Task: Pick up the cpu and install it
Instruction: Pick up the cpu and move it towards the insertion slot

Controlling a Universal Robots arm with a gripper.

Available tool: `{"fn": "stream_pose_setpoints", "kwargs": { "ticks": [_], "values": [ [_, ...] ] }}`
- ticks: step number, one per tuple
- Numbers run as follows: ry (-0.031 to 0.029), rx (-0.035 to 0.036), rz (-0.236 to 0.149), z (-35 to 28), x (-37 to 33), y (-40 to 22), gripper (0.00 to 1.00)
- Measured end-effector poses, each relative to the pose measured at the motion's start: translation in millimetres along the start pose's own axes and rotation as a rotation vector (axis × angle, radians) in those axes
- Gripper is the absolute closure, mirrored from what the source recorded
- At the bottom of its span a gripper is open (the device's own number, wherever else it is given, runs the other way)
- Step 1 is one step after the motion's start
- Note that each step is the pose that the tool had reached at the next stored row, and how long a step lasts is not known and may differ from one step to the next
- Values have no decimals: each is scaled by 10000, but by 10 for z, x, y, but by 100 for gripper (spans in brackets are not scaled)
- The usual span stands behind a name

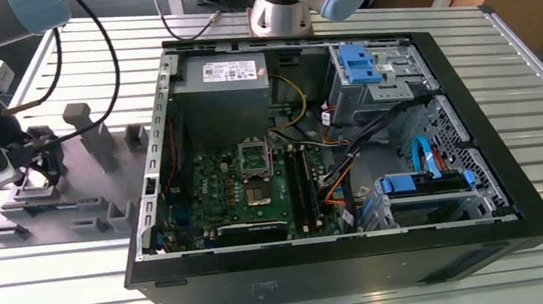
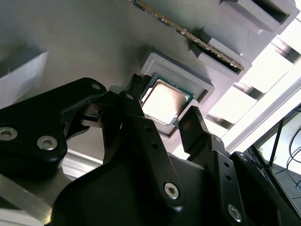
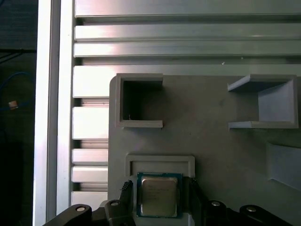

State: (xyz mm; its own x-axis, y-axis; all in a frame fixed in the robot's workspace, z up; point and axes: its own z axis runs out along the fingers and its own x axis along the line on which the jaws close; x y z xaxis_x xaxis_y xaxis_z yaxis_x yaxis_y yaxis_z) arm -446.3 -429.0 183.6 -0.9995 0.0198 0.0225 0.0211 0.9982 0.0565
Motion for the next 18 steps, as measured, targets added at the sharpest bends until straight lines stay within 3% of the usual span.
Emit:
{"fn": "stream_pose_setpoints", "kwargs": {
  "ticks": [18],
  "values": [
    [-17,31,89,-5,6,13,41]
  ]
}}
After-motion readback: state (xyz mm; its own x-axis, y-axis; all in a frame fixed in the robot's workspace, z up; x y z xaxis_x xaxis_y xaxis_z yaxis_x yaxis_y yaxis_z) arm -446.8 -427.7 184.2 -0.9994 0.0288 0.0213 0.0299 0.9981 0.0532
